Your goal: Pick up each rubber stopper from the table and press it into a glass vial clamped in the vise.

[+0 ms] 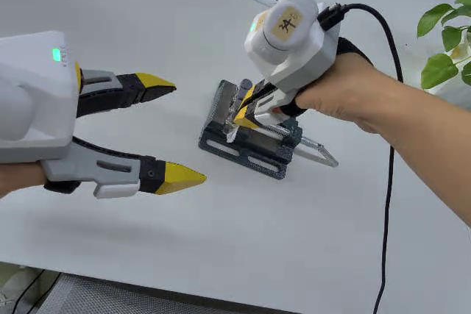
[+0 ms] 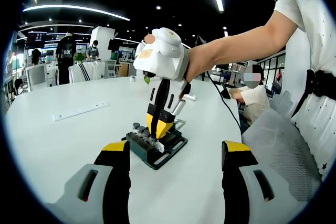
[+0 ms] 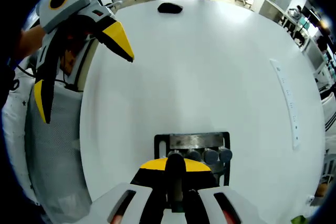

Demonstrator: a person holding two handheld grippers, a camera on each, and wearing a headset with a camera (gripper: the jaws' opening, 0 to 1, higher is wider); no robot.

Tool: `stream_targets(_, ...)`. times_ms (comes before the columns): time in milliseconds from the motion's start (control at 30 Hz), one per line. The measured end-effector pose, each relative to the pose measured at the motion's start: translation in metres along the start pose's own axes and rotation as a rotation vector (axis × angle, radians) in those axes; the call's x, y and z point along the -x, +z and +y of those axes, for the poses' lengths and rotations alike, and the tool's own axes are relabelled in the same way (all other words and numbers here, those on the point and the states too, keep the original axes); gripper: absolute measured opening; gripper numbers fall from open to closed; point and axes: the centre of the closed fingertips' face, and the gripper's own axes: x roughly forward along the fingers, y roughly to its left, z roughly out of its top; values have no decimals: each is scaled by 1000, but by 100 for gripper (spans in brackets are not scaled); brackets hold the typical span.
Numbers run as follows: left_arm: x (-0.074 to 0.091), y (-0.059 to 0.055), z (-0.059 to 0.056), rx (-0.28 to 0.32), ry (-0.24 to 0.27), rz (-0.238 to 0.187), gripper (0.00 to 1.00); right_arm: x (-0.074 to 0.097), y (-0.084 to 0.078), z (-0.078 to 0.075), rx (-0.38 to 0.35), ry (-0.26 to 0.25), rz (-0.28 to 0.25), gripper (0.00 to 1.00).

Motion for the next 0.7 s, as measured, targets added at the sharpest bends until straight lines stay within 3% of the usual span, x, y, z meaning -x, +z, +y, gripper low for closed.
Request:
stream_targets(333,1,-1,0,-5,0,8,70,2,-1,-1,-6,-12,-13,5)
stream_targets(700,3,-1,1,-23,-9,30,72,17,-14,-3,-47,-52,-51,7)
